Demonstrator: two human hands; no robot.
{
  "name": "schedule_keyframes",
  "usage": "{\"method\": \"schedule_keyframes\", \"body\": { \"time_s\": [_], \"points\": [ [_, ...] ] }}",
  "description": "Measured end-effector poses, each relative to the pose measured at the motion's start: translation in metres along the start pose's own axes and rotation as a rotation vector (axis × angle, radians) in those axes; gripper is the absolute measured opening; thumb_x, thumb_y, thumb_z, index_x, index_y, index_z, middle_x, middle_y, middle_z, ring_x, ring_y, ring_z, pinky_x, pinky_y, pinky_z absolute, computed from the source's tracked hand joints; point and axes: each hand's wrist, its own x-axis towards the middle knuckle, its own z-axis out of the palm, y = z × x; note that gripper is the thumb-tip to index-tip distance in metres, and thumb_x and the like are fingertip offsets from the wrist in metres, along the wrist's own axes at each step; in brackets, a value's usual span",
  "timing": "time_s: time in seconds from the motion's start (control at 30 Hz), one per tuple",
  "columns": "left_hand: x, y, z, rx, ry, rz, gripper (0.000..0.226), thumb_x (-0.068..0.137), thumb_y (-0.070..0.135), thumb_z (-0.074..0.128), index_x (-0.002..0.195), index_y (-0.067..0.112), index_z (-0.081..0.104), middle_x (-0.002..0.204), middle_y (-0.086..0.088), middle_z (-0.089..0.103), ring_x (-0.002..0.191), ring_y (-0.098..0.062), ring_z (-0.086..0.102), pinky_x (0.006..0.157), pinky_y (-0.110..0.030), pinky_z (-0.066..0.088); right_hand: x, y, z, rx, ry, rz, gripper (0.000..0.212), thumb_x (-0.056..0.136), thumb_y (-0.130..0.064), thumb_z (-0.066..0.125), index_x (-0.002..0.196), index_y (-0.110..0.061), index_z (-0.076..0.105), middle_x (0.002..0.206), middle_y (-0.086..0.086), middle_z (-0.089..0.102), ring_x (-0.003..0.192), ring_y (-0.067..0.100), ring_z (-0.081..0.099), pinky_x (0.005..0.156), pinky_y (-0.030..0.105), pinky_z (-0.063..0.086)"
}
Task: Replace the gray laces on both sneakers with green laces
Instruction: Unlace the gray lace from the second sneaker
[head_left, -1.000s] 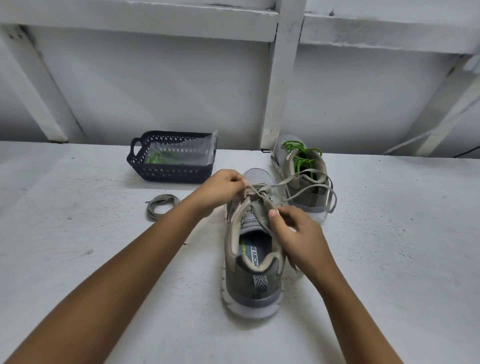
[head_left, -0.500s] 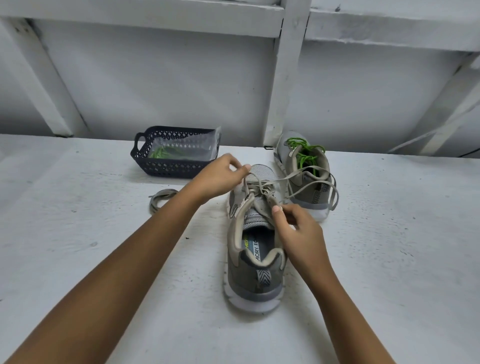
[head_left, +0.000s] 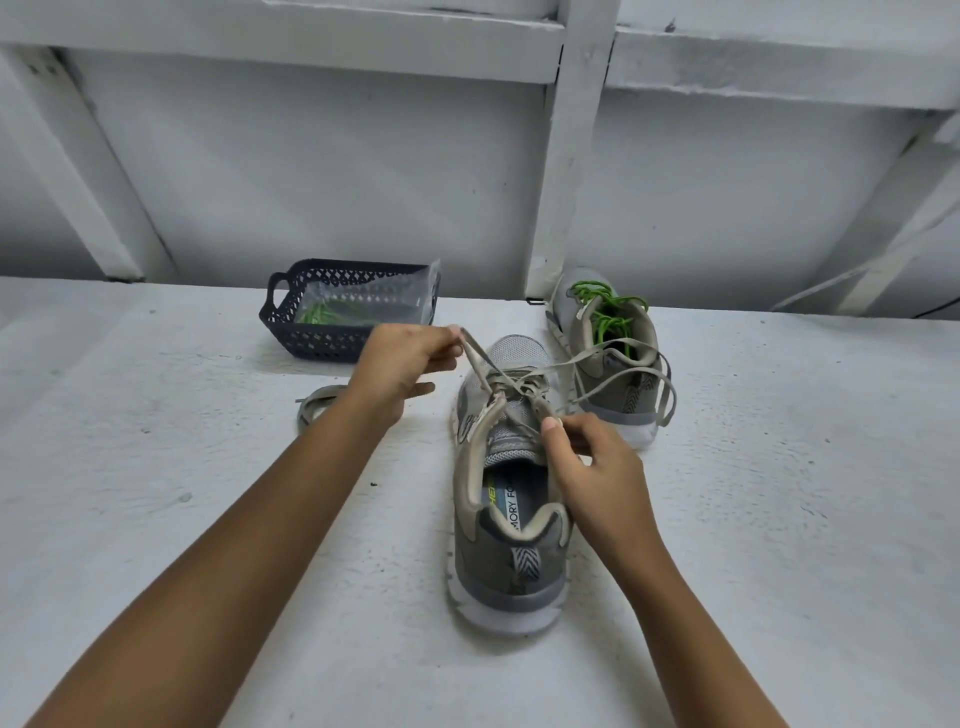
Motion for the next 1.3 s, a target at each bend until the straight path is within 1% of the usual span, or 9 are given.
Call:
{"method": "schedule_keyframes", "body": {
  "time_s": [0.13, 0.3, 0.57, 0.67, 0.77, 0.9, 1.1, 1.2, 1.3],
  "points": [
    [-0.014, -0.014, 0.008, 0.271, -0.118, 0.039, 0.036, 0.084, 0.042, 0.064, 0.081, 0.007, 0.073, 0.075, -0.001, 0.072, 0.067, -0.007, 0.059, 0.066, -0.025, 0.043, 0.000, 0.000, 0.000, 0.004, 0.004, -0.001, 0.017, 0.089, -0.036, 0.054, 0.088, -0.022, 0.064, 0.090, -0.009, 0.064, 0.089, 0.005, 0.058, 0.076, 0.024, 0.044],
    [-0.019, -0.026, 0.016, 0.219, -0.093, 0.180, 0.011, 0.082, 0.020, 0.071, 0.082, 0.010, 0.075, 0.048, 0.012, 0.061, 0.045, 0.008, 0.050, 0.048, -0.007, 0.036, 0.000, -0.001, -0.001, 0.008, 0.001, 0.001, 0.017, 0.089, -0.035, 0.056, 0.089, -0.021, 0.065, 0.090, -0.009, 0.064, 0.089, 0.005, 0.058, 0.077, 0.023, 0.044],
    [-0.012, -0.014, -0.007, -0.179, 0.190, 0.088, 0.017, 0.088, 0.031, 0.063, 0.079, 0.020, 0.071, 0.076, 0.007, 0.069, 0.079, -0.009, 0.060, 0.069, -0.030, 0.044, 0.000, -0.002, -0.003, 0.033, -0.007, 0.030, 0.016, 0.088, -0.035, 0.056, 0.088, -0.023, 0.066, 0.090, -0.011, 0.066, 0.088, 0.000, 0.058, 0.073, 0.016, 0.042],
    [-0.025, -0.025, 0.006, 0.033, 0.025, 0.050, 0.023, 0.086, 0.040, 0.062, 0.077, 0.019, 0.069, 0.081, 0.005, 0.069, 0.077, -0.008, 0.059, 0.071, -0.028, 0.045, 0.000, -0.004, -0.004, 0.028, -0.019, 0.039, 0.017, 0.088, -0.036, 0.056, 0.089, -0.023, 0.067, 0.091, -0.011, 0.066, 0.089, 0.001, 0.058, 0.075, 0.018, 0.043],
    [-0.034, -0.032, 0.019, 0.083, -0.100, 0.057, 0.016, 0.084, 0.028, 0.067, 0.077, 0.016, 0.073, 0.063, 0.010, 0.068, 0.057, 0.004, 0.058, 0.056, -0.012, 0.044, 0.001, -0.005, -0.005, 0.031, -0.018, 0.043, 0.016, 0.088, -0.034, 0.057, 0.088, -0.022, 0.067, 0.089, -0.010, 0.066, 0.089, 0.002, 0.059, 0.075, 0.018, 0.043],
    [-0.031, -0.027, 0.019, -0.006, 0.004, 0.129, 0.006, 0.086, 0.012, 0.066, 0.084, 0.012, 0.071, 0.050, 0.016, 0.063, 0.049, 0.010, 0.055, 0.050, -0.004, 0.039, 0.000, -0.007, -0.006, 0.037, -0.028, 0.053, 0.013, 0.089, -0.034, 0.057, 0.086, -0.025, 0.066, 0.089, -0.011, 0.066, 0.088, -0.002, 0.058, 0.072, 0.014, 0.042],
    [-0.008, -0.020, -0.001, -0.230, 0.354, 0.122, 0.013, 0.086, 0.021, 0.066, 0.093, 0.010, 0.071, 0.074, 0.003, 0.065, 0.069, -0.005, 0.056, 0.060, -0.018, 0.043, 0.000, -0.007, -0.009, 0.053, -0.047, 0.068, 0.016, 0.089, -0.034, 0.057, 0.088, -0.022, 0.067, 0.088, -0.010, 0.066, 0.085, -0.004, 0.058, 0.069, 0.012, 0.040],
    [-0.012, -0.030, 0.004, -0.064, 0.234, 0.096, 0.017, 0.087, 0.031, 0.064, 0.080, 0.016, 0.069, 0.074, 0.006, 0.066, 0.068, -0.005, 0.057, 0.063, -0.022, 0.045, 0.000, -0.007, -0.008, 0.051, -0.046, 0.070, 0.016, 0.089, -0.035, 0.057, 0.089, -0.022, 0.067, 0.089, -0.011, 0.067, 0.086, -0.004, 0.058, 0.069, 0.012, 0.040],
    [-0.023, -0.041, 0.017, 0.045, -0.002, 0.075, 0.016, 0.086, 0.027, 0.067, 0.075, 0.016, 0.071, 0.055, 0.014, 0.065, 0.054, 0.008, 0.057, 0.052, -0.008, 0.043, 0.000, -0.008, -0.007, 0.046, -0.037, 0.067, 0.016, 0.089, -0.034, 0.057, 0.089, -0.022, 0.067, 0.089, -0.011, 0.066, 0.086, -0.003, 0.058, 0.069, 0.012, 0.040]
  ]
}}
